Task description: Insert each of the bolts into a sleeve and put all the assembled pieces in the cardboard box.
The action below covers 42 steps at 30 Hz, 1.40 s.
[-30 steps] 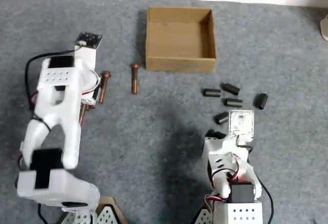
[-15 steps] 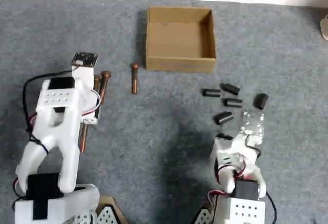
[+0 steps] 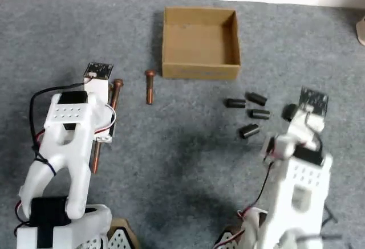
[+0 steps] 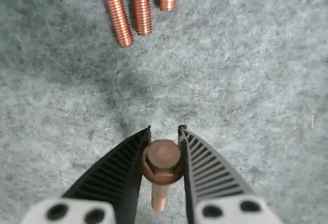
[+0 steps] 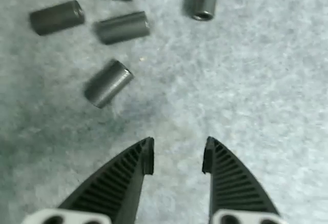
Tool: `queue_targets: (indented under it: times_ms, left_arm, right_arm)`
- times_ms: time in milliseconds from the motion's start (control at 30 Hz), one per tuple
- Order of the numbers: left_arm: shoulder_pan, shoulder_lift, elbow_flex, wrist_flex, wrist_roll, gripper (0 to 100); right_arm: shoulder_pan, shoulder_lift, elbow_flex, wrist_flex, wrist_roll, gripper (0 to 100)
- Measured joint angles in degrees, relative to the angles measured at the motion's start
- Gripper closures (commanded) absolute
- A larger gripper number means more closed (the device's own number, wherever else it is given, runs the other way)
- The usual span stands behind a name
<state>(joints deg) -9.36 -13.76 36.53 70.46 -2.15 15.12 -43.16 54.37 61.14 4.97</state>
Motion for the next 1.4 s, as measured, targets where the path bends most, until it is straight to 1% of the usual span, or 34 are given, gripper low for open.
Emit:
queue_targets:
  times_ms: [133, 233, 400, 533, 633, 733, 933, 1167, 1400]
  left_arm:
    - [0.00, 0.00, 1.58, -1.93, -0.09, 99]
    - [0.00, 0.00, 4.40, -5.10, 0.00, 99]
    - [0.00, 0.00, 5.19, -6.95, 0.00, 99]
    - [0.00, 0.00, 5.19, -7.21, 0.00, 99]
    - [0.00, 0.00, 5.19, -7.21, 0.00, 99]
    - [0.00, 0.00, 5.36, -7.21, 0.00, 99]
    - [0.00, 0.00, 5.36, -7.21, 0.00, 99]
    - [0.00, 0.00, 5.36, -7.21, 0.00, 99]
    - [0.00, 0.00, 5.36, -7.38, 0.00, 99]
  right_arm:
    - [3.43, 13.80, -15.47, 8.35, 8.53, 83.7]
    - [5.27, 22.77, -25.93, 12.66, 11.43, 83.7]
    - [8.44, 35.43, -38.77, 13.63, 14.77, 83.7]
    - [8.70, 43.60, -45.63, 13.63, 16.00, 83.7]
    - [8.53, 48.97, -50.37, 13.27, 16.00, 83.7]
    - [8.70, 53.71, -53.36, 10.46, 16.00, 83.7]
    - [8.53, 60.57, -54.42, 5.36, 15.91, 83.7]
    - [5.98, 62.33, -54.42, 0.53, 9.85, 83.7]
    - [4.57, 62.42, -57.32, 0.09, 2.81, 83.7]
